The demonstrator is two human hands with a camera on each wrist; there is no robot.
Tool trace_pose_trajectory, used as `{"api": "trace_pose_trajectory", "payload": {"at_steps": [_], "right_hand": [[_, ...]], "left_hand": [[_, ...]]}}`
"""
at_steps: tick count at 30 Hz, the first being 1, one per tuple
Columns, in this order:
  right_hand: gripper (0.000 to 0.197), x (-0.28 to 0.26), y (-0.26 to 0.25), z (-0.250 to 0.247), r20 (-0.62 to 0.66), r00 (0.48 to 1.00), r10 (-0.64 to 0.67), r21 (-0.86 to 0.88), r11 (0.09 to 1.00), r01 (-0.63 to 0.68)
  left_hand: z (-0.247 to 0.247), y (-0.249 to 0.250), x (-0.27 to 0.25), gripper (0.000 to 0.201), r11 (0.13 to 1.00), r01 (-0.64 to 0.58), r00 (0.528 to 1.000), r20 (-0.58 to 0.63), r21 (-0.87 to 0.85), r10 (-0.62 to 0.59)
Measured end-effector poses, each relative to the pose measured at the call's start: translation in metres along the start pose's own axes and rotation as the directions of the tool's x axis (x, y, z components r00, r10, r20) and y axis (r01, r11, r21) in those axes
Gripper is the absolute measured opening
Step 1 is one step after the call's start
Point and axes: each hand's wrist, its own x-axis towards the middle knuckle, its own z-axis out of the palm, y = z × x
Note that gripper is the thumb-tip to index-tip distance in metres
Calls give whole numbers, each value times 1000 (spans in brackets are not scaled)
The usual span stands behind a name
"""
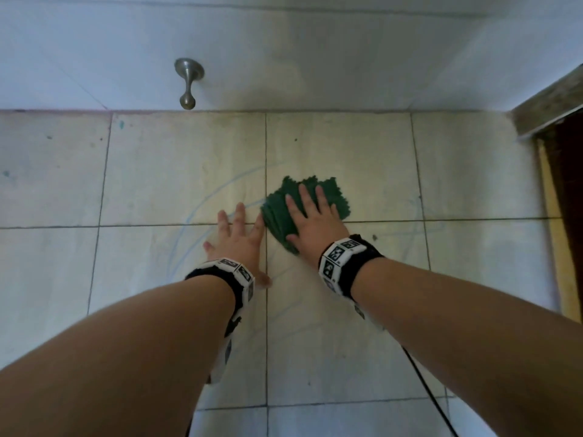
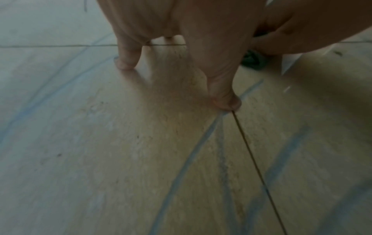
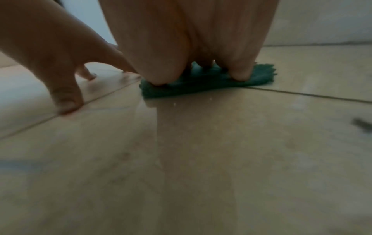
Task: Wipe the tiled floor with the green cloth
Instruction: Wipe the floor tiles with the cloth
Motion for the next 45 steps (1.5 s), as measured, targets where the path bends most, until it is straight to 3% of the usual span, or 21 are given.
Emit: {"api": "trace_pose_trajectory", "payload": {"at_steps": [2,5,8,11,14,17,19,22,24,27,30,32,36,39,42,45], "right_hand": [[81,2,26,-5,-11,1000,12,7,1000,-11],[82,8,98,-28,-53,981,187,32,982,-186],[85,-8,164,-36,-14,939,345,89,935,-342],[86,-29,171,-16,-26,930,367,153,921,-359],[88,-51,132,13,-44,955,293,149,947,-284],[91,-77,66,48,47,997,68,47,996,-70],[92,-91,32,65,124,989,-79,10,997,79],[95,-91,39,61,167,975,-144,-57,986,155],[97,-83,75,43,117,991,-64,-76,994,73],[96,-71,142,23,8,983,182,19,983,-182],[91,-69,196,19,-49,890,454,159,883,-442],[90,-70,205,23,-32,857,515,206,842,-498],[93,-85,165,42,-50,927,373,158,919,-361],[98,-112,101,65,30,987,157,88,983,-159],[96,-135,29,98,155,982,-105,37,994,101],[94,-142,13,110,188,973,-134,20,991,133]], "left_hand": [[0,-1,-1,135,1000,-3,1000,-5,-1,3],[1,-2,-1,136,1000,2,1000,-11,-16,-2],[1,-1,-1,136,1000,5,1000,-14,-13,-6],[1,-1,-1,136,1000,-1,1000,-18,-16,0],[1,-1,-1,136,1000,0,999,-32,-8,0],[0,1,-2,136,1000,1,999,-33,-3,-1],[0,1,-3,136,1000,-1,999,-39,-4,0],[0,-1,-5,136,1000,-2,998,-55,-7,2],[1,-1,-6,135,1000,-2,998,-62,-9,2],[0,0,-7,136,1000,5,998,-60,-9,-6],[1,0,-7,135,1000,8,997,-77,1,-8],[1,0,-7,135,1000,7,996,-83,7,-7],[2,1,-7,135,1000,1,995,-95,8,0],[1,1,-8,135,1000,-1,995,-102,8,1],[2,0,-8,135,1000,7,995,-103,5,-7],[3,-1,-9,134,1000,2,994,-112,12,-1]]}}
